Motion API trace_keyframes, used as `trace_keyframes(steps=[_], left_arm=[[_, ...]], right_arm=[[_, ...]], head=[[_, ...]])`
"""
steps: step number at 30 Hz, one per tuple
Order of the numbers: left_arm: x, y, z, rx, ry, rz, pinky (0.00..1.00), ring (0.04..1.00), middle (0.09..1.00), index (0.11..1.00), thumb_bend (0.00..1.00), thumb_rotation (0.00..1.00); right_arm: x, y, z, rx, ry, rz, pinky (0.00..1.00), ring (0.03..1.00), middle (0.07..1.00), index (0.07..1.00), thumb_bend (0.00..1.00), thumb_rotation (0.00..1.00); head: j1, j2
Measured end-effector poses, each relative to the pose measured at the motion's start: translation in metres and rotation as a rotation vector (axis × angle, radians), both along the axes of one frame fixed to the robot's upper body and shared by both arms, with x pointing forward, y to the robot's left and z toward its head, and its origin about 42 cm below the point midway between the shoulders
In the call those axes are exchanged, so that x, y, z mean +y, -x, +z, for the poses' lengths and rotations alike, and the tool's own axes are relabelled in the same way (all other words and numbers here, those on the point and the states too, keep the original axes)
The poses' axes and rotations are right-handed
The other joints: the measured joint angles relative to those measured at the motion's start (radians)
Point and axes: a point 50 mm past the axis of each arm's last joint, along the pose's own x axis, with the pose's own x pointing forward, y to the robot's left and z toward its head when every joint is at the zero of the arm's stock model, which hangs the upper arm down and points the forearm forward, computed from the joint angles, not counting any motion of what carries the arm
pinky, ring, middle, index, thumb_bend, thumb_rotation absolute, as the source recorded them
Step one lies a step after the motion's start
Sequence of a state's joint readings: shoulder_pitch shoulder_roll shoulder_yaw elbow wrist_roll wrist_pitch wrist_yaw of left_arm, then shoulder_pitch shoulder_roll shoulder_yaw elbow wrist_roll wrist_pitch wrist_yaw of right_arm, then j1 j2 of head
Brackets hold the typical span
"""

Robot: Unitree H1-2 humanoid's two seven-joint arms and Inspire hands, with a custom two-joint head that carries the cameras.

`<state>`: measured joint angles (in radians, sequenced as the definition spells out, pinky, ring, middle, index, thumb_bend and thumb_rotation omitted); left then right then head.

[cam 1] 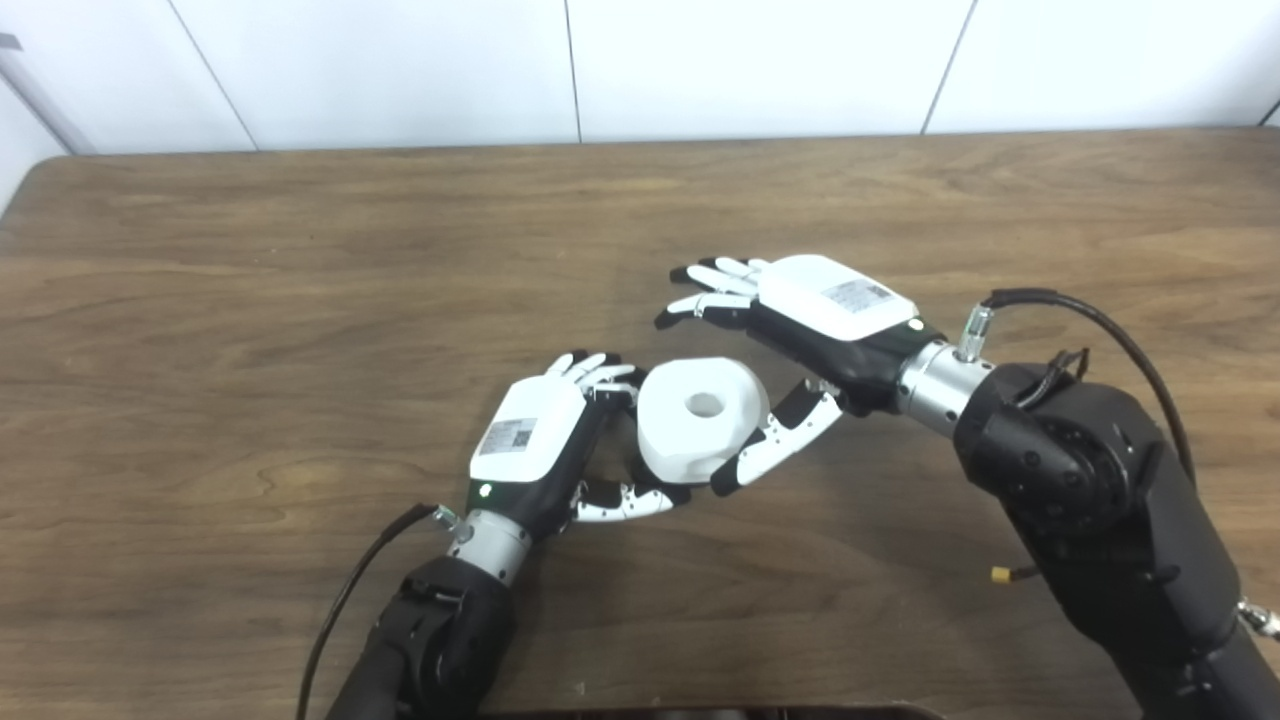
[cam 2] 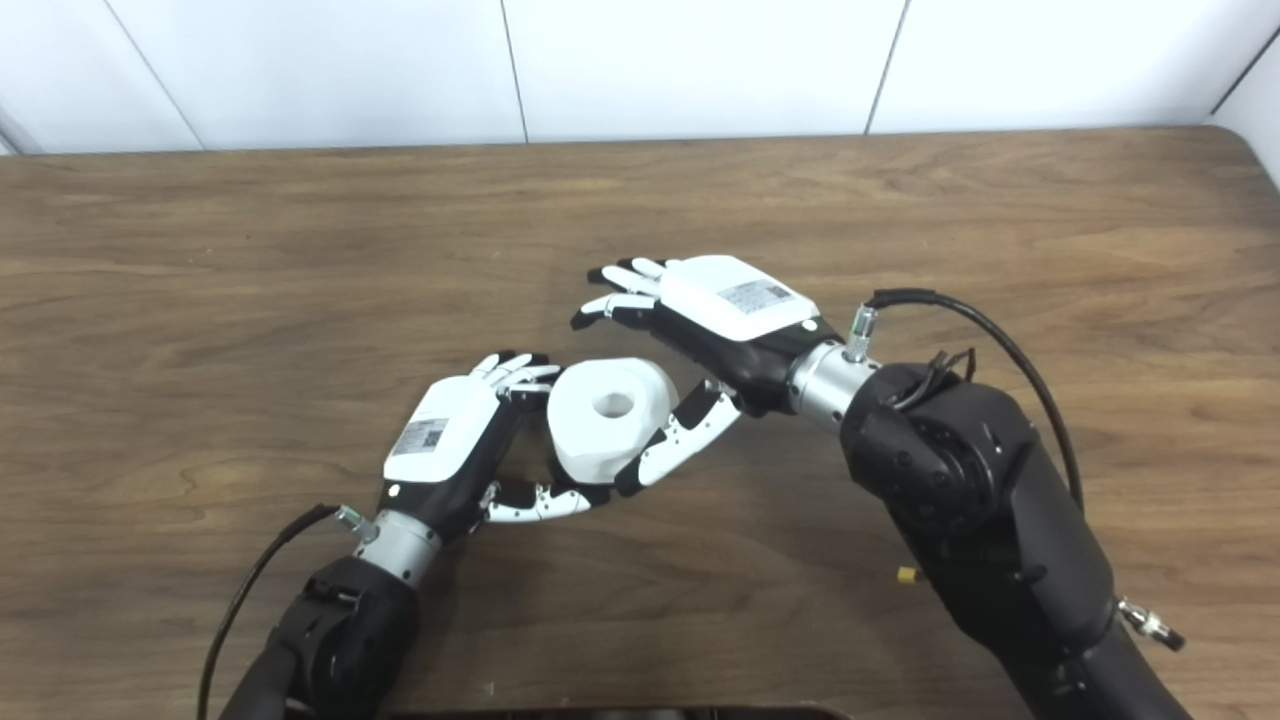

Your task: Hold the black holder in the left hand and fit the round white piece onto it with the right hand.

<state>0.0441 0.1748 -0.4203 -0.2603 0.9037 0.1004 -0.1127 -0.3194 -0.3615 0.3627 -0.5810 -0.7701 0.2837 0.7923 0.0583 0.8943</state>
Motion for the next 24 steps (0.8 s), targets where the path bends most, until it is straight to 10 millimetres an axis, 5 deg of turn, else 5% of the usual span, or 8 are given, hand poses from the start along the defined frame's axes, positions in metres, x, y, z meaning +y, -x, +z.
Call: trace_keyframes(steps=[24], left_arm=[[0.0005,-0.0004,0.0001,0.0,0.0,0.001,0.95,0.881,0.812,0.495,0.52,0.06]], right_arm=[[-0.0041,-0.0011,0.002,-0.008,0.007,-0.009,1.0,1.0,1.0,0.896,1.0,0.56]], head=[[-0.008,-0.005]])
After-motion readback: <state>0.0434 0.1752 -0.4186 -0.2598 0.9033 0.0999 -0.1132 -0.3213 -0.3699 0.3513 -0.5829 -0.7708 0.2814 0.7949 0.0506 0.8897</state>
